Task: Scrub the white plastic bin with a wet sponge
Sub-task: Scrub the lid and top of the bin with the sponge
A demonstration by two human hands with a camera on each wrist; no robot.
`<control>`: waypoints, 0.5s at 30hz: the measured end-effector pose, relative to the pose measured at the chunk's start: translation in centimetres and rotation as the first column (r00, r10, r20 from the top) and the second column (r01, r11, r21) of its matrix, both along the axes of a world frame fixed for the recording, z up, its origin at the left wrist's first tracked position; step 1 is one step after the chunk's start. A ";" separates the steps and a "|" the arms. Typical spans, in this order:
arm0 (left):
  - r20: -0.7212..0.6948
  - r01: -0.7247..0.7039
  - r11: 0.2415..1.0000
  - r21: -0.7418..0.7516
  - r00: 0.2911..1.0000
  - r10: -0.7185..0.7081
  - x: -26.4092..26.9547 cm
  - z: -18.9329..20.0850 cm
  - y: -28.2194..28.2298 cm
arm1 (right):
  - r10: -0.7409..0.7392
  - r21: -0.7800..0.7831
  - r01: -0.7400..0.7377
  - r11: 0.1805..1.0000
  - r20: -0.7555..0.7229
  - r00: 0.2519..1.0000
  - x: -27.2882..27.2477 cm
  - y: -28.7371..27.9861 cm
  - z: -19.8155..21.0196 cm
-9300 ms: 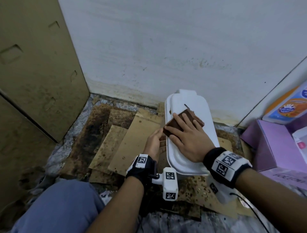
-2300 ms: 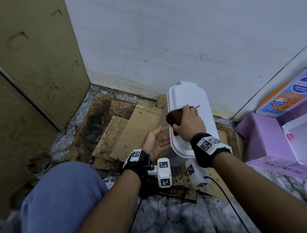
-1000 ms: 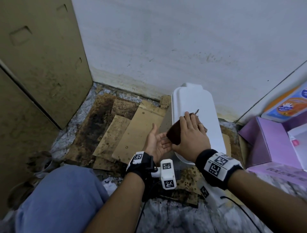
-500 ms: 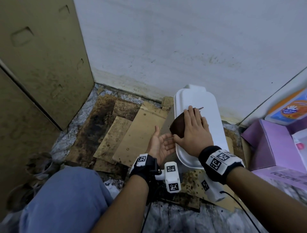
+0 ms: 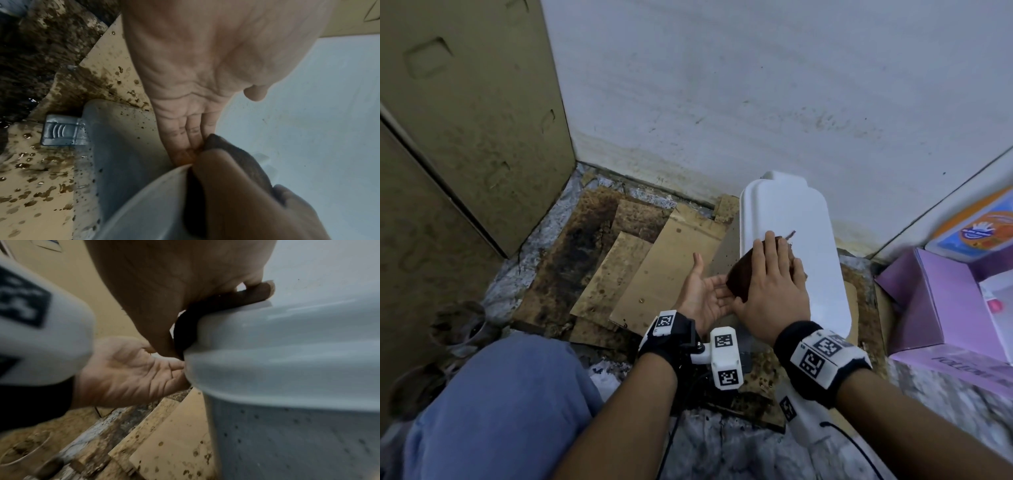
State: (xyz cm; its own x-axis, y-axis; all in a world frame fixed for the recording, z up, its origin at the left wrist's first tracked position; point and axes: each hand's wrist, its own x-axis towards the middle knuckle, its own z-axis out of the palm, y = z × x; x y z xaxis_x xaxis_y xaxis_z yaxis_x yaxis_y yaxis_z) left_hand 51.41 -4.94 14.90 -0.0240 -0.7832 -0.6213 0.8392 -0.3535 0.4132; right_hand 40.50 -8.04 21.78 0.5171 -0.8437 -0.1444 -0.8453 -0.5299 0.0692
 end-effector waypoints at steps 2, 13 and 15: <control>-0.023 0.001 1.000 0.015 1.000 0.000 -0.1 -0.2 0.1 | -0.015 0.022 0.016 1.000 -0.025 1.000 1.0 -1.3 0.6; -0.001 0.042 0.999 0.020 0.999 -0.042 -0.6 -1.1 -0.2 | -0.097 0.027 0.099 0.995 -0.092 0.991 8.1 -12.8 2.5; 0.017 0.054 0.998 0.014 0.998 -0.054 -0.6 -1.2 -0.3 | -0.097 0.024 0.100 0.995 -0.089 0.991 8.5 -13.9 2.7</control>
